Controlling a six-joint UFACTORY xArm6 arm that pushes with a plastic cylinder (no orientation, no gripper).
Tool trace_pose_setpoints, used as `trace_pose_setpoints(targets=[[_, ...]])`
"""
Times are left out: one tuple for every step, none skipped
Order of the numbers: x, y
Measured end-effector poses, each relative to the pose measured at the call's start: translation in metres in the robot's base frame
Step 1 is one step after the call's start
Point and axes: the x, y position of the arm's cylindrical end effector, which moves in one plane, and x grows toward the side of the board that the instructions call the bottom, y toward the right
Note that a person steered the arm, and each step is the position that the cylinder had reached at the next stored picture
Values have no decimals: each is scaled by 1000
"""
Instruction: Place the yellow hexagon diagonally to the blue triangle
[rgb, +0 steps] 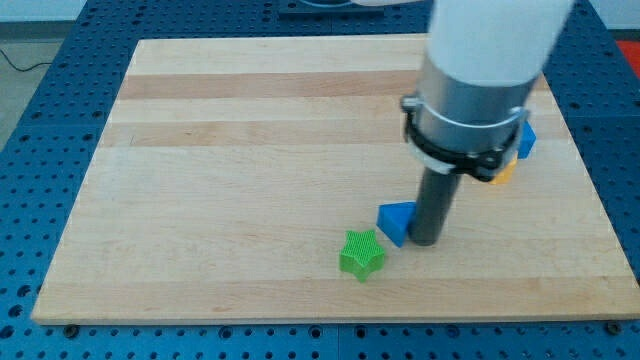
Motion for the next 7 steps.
trace_pose_setpoints(targets=[[-1,-8],[-9,12],[-21,69],[-33,154],[-71,210],[-94,171],[-84,80]])
